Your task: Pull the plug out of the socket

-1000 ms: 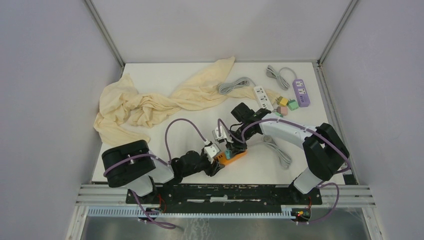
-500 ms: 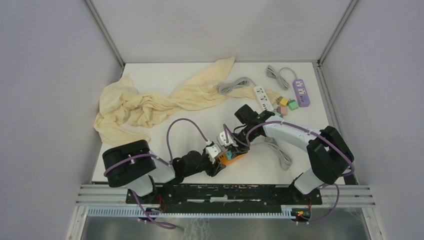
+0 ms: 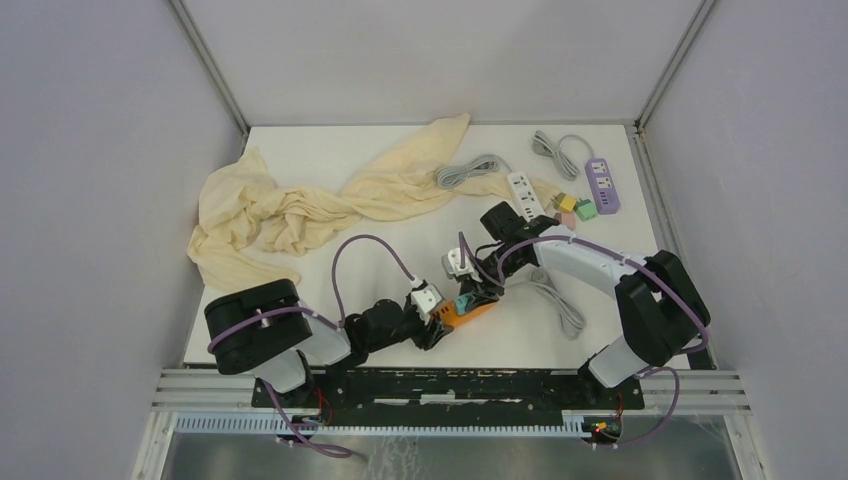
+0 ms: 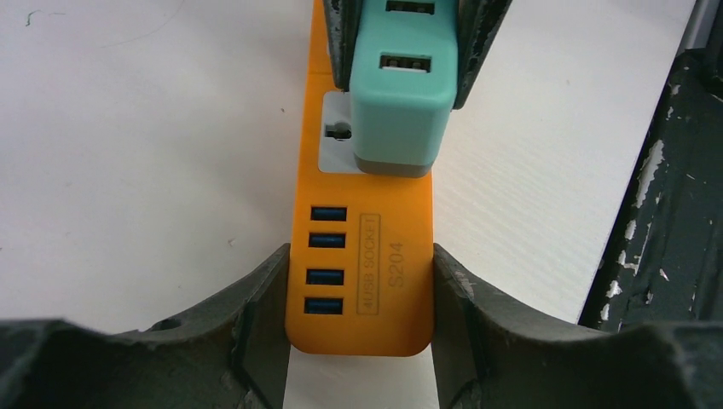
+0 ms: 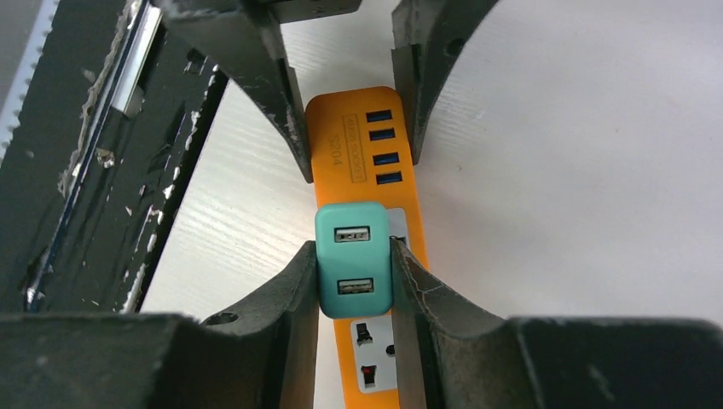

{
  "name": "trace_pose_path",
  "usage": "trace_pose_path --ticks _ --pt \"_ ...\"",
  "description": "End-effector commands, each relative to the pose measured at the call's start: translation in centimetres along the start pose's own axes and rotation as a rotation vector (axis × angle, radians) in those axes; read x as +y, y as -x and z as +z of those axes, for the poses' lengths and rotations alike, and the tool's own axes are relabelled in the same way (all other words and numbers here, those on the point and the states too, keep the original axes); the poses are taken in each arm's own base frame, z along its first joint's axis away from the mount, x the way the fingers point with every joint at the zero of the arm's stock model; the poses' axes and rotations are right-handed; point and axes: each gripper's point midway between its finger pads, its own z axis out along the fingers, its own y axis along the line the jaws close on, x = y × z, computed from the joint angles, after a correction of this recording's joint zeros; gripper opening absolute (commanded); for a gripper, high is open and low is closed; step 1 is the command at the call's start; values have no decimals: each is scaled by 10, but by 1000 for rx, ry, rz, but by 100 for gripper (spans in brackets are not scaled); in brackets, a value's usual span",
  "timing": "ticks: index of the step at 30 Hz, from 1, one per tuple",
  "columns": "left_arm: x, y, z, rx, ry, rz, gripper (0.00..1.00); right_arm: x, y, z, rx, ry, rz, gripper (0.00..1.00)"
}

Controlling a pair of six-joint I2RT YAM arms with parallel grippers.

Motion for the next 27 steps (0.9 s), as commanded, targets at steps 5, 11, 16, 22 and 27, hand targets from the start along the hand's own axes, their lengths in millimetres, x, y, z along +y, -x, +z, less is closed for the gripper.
trace_pose_path --ticks 5,11,16,22,27 --pt "12 -13 -5 36 57 -37 3 25 23 2 -58 108 -183 0" --pt "11 -12 -2 40 54 -42 3 -6 51 20 -102 -30 -25 0" --pt "11 -14 -1 48 53 -47 3 -31 40 3 -79 -127 36 0" --pt "11 -15 -2 48 54 -55 3 -31 27 -35 -72 -126 4 0" --pt "11 -14 -2 47 53 -62 3 12 45 -49 -194 54 -86 1"
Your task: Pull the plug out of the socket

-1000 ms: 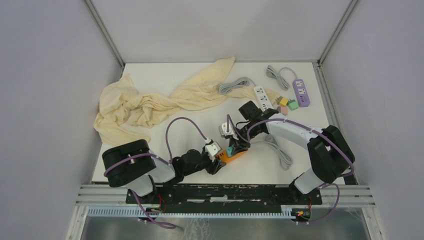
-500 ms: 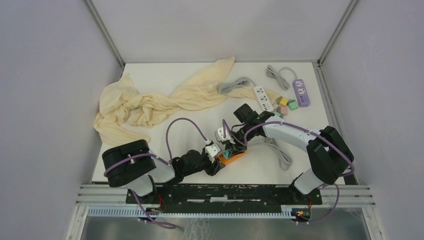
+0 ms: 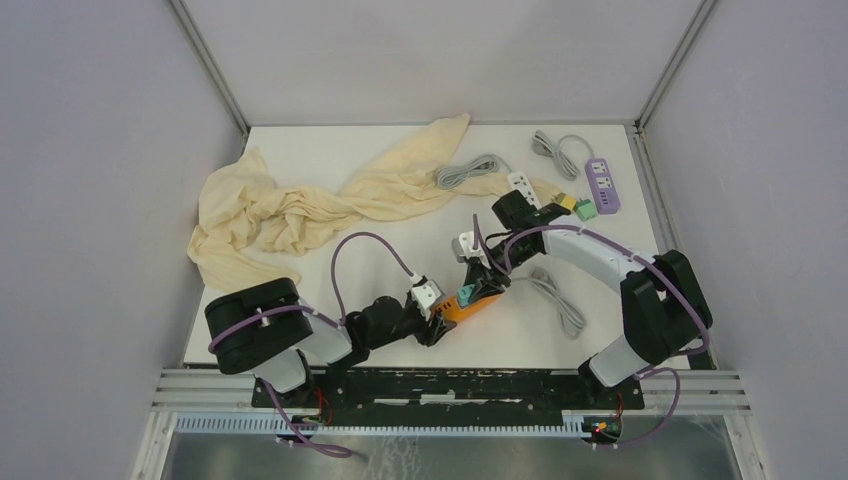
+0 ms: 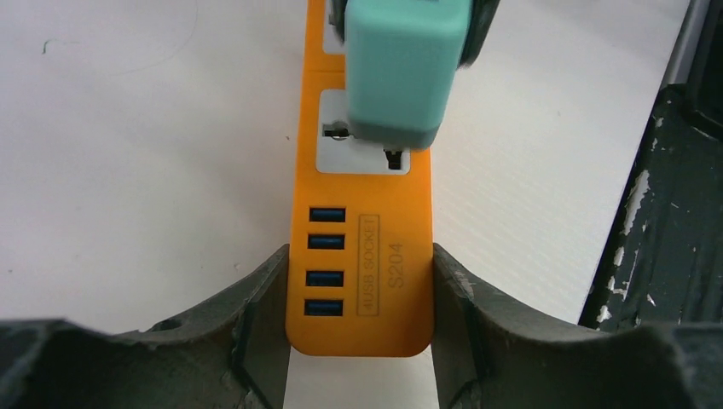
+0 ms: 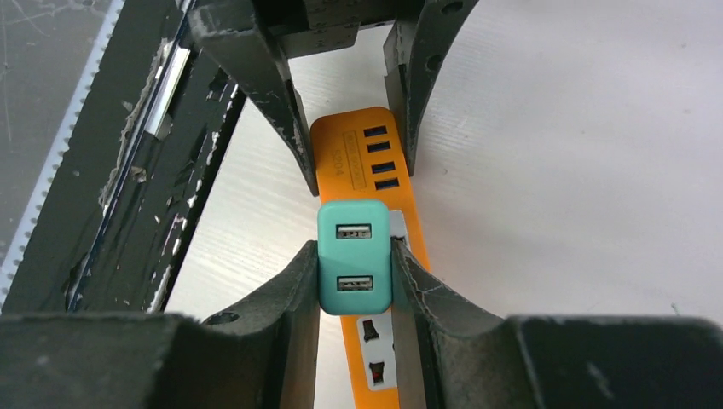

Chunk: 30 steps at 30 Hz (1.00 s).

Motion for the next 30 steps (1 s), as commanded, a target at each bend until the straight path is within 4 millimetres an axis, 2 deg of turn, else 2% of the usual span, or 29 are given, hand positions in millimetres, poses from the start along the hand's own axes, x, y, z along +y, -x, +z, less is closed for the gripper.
trace_pose_path --ticks 1,4,8,10,12,13,16,19,21,23,25,30 --pt "10 -22 -6 73 59 -52 3 18 35 -28 -106 63 -122 1" --pt "10 -22 -6 78 56 -52 3 14 32 -28 -84 54 -102 1" --pt "9 -21 -6 79 53 -50 3 -3 27 -28 -55 -32 -56 1" --pt "9 -20 -5 83 54 -48 3 -16 28 -34 -36 -96 -8 1" --pt "11 -18 -5 87 65 -55 4 -33 29 -50 -24 -181 67 1" --pt "11 -17 -5 92 74 -66 9 -42 27 -61 -15 -229 92 2" --pt "17 -10 -7 89 122 -112 45 -68 9 -106 21 -427 199 3" --pt "22 7 -14 51 164 -169 78 -94 -21 -169 10 -685 388 7" --pt "25 18 -20 24 189 -197 91 -103 -46 -207 4 -819 509 8" --pt "27 37 -28 -26 205 -216 100 -106 -77 -244 -15 -943 639 9" --pt "27 51 -35 -58 201 -228 99 -109 -104 -270 -44 -1067 780 12" --pt "26 77 -53 -107 190 -297 99 -115 -162 -302 -17 -1289 1027 19"
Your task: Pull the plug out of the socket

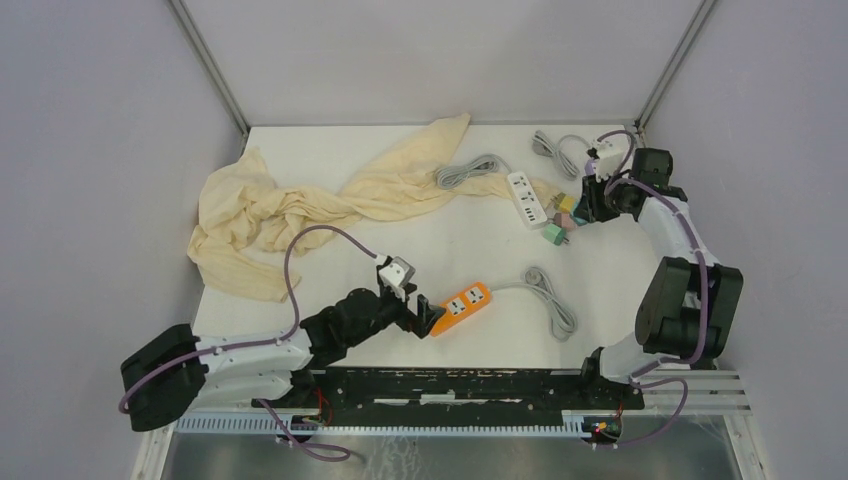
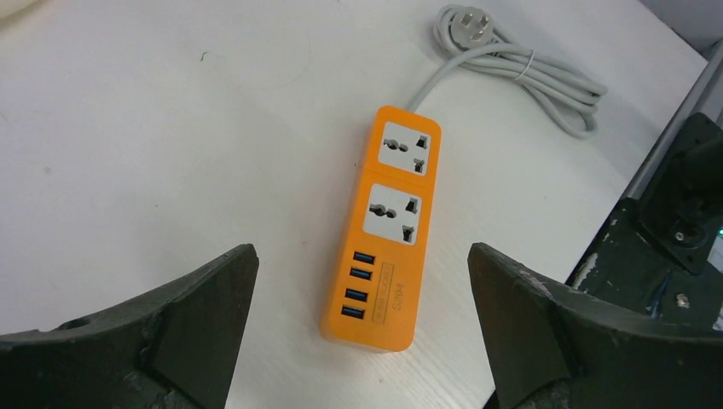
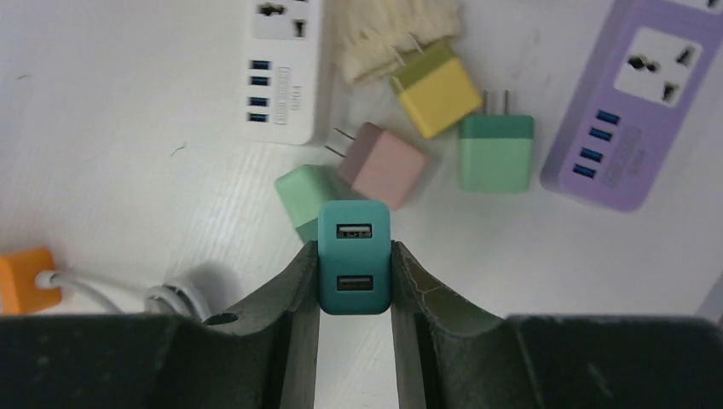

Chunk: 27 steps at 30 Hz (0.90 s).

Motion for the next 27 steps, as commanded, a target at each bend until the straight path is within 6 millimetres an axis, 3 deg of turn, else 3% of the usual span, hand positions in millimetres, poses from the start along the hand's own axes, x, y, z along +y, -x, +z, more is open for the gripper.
trace_pose_path --ticks 1,7,12,15,18,24,27 --pt "0 27 -12 -35 24 -126 99 -52 -4 11 10 -258 219 20" --pt "-6 69 -37 -122 -40 -245 99 -69 -30 29 96 -271 386 34" --pt "-9 109 -55 -189 -79 -309 99 -76 -39 25 115 -246 418 56" --pt "-12 131 -62 -201 -103 -325 99 -77 -25 8 76 -264 353 69" --pt "-19 158 -68 -215 -133 -335 99 -68 -2 -17 13 -252 236 74" --pt "-31 211 -78 -237 -145 -307 99 -19 57 -82 -180 -152 31 78" --pt "-34 235 -80 -243 -133 -280 99 -2 88 -125 -289 -203 -50 98"
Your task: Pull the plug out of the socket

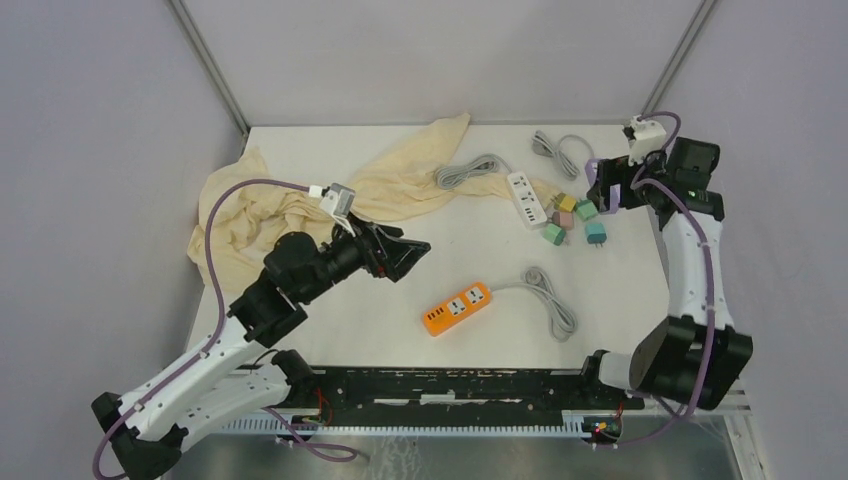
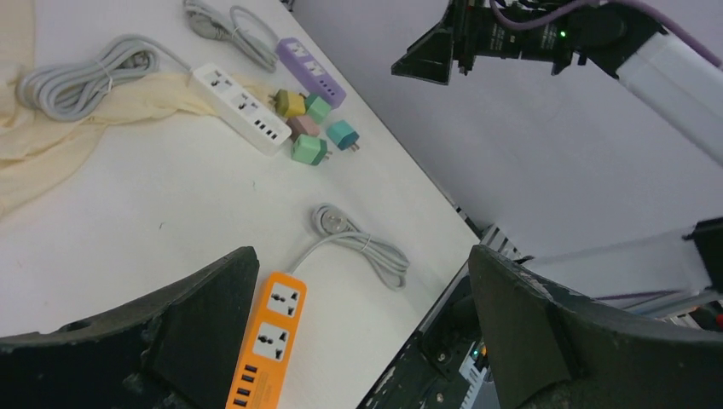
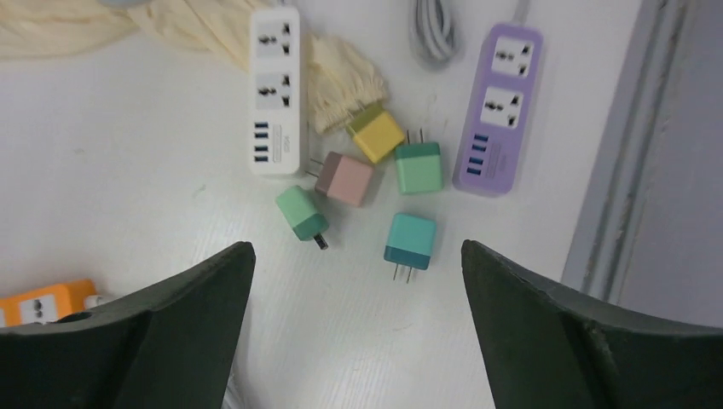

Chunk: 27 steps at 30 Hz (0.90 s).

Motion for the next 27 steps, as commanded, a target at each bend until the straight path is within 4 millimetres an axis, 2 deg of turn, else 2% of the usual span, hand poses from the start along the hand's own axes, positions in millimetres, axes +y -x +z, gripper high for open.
trace_pose_path --ticks 1,4,8,11,14,20,27 --pt "-26 39 1 -12 -25 24 99 23 71 -73 -231 -22 -150 99" --pt "-36 62 4 -28 -18 48 99 22 100 -111 -297 -121 -19 99" --pt "-52 100 4 -83 -14 80 99 68 129 -145 -329 72 4 99" --pt "-60 123 3 -123 -3 88 99 104 140 -170 -372 223 -29 99" --pt "-67 140 -1 -163 2 80 99 128 151 -189 -405 327 -5 100" --pt "-67 164 -15 -213 64 65 99 131 164 -216 -436 260 134 99" --pt "-71 184 -33 -260 91 103 99 133 165 -242 -488 178 138 99"
